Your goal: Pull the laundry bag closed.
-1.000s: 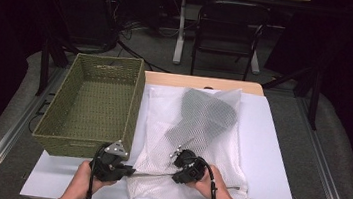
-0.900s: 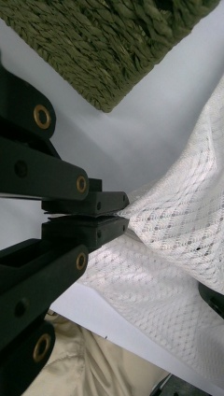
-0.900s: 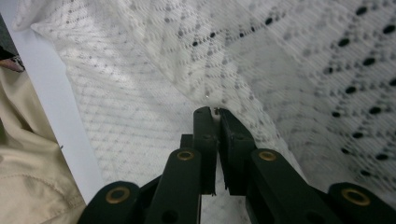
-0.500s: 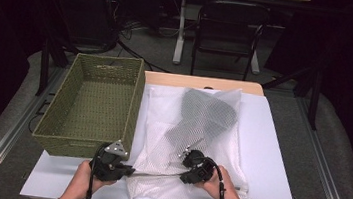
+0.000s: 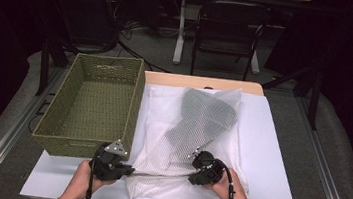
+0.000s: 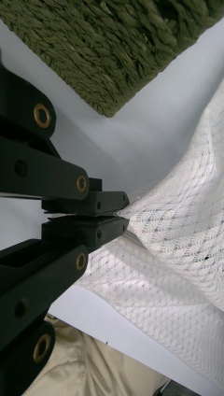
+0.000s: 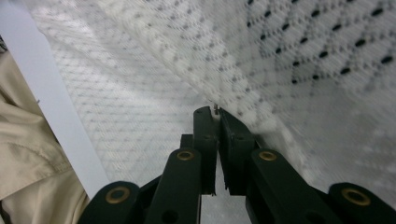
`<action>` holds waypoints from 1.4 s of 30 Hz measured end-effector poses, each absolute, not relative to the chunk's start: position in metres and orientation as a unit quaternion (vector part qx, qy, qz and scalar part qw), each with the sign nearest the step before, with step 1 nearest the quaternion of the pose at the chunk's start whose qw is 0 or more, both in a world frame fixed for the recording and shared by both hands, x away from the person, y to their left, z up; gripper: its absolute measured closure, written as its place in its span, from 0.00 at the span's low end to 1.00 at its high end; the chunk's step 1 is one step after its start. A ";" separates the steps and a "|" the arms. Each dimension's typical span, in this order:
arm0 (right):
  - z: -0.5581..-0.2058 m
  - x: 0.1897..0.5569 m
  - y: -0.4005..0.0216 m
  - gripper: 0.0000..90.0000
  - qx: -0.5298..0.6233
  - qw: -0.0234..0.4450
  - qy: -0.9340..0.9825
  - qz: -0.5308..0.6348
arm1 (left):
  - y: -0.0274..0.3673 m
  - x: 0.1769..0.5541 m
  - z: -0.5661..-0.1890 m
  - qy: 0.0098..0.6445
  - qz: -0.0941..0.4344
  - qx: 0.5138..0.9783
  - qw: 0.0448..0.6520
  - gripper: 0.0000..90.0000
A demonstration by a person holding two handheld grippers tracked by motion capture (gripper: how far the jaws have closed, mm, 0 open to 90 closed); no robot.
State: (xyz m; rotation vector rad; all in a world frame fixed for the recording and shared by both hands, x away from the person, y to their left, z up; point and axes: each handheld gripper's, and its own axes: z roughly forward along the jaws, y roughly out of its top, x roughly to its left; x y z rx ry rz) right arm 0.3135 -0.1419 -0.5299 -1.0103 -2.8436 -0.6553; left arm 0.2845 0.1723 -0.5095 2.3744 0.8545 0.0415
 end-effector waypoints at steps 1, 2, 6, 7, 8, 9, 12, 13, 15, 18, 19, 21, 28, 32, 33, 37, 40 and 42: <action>-0.530 0.313 -0.144 0.96 -0.328 0.026 -0.920 -0.212 | 0.172 0.285 -0.510 0.322 0.016 0.897 0.304 0.97; -0.530 0.313 -0.145 0.95 -0.328 0.026 -0.920 -0.211 | 0.173 0.285 -0.509 0.323 0.017 0.896 0.304 0.97; -0.530 0.312 -0.152 0.95 -0.336 0.025 -0.918 -0.210 | 0.173 0.285 -0.509 0.323 0.018 0.896 0.303 0.97; -0.530 0.312 -0.154 0.95 -0.339 0.025 -0.917 -0.209 | 0.173 0.285 -0.509 0.324 0.019 0.896 0.303 0.97; -0.530 0.312 -0.155 0.95 -0.339 0.025 -0.917 -0.209 | 0.173 0.285 -0.509 0.324 0.018 0.896 0.303 0.97; -0.530 0.311 -0.157 0.95 -0.340 0.023 -0.917 -0.208 | 0.173 0.285 -0.509 0.323 0.019 0.896 0.303 0.97; -0.530 0.311 -0.162 0.95 -0.345 0.024 -0.915 -0.207 | 0.173 0.285 -0.510 0.324 0.018 0.896 0.303 0.97; -0.531 0.311 -0.164 0.95 -0.346 0.024 -0.914 -0.208 | 0.173 0.285 -0.510 0.323 0.019 0.897 0.302 0.97; -0.530 0.310 -0.167 0.95 -0.349 0.024 -0.913 -0.207 | 0.173 0.285 -0.510 0.323 0.018 0.897 0.302 0.97; -0.529 0.309 -0.171 0.95 -0.355 0.025 -0.911 -0.208 | 0.173 0.285 -0.510 0.324 0.017 0.897 0.301 0.97; -0.529 0.309 -0.173 0.95 -0.356 0.024 -0.911 -0.208 | 0.173 0.285 -0.510 0.324 0.018 0.897 0.301 0.97; -0.529 0.308 -0.176 0.95 -0.360 0.024 -0.909 -0.207 | 0.173 0.285 -0.510 0.324 0.018 0.897 0.301 0.97; -0.530 0.306 -0.189 0.95 -0.371 0.018 -0.906 -0.204 | 0.173 0.286 -0.510 0.323 0.017 0.897 0.300 0.97; -0.529 0.305 -0.193 0.95 -0.376 0.019 -0.904 -0.204 | 0.173 0.286 -0.510 0.323 0.018 0.898 0.299 0.97; -0.529 0.304 -0.195 0.95 -0.378 0.020 -0.902 -0.206 | 0.173 0.286 -0.510 0.322 0.017 0.898 0.299 0.97; -0.530 0.302 -0.201 0.95 -0.392 0.021 -0.897 -0.202 | 0.172 0.286 -0.510 0.322 0.016 0.898 0.299 0.97; -0.530 0.302 -0.207 0.95 -0.389 0.014 -0.899 -0.202 | 0.172 0.286 -0.510 0.323 0.017 0.898 0.298 0.97; -0.529 0.301 -0.210 0.95 -0.394 0.014 -0.897 -0.202 | 0.172 0.286 -0.510 0.325 0.017 0.897 0.300 0.97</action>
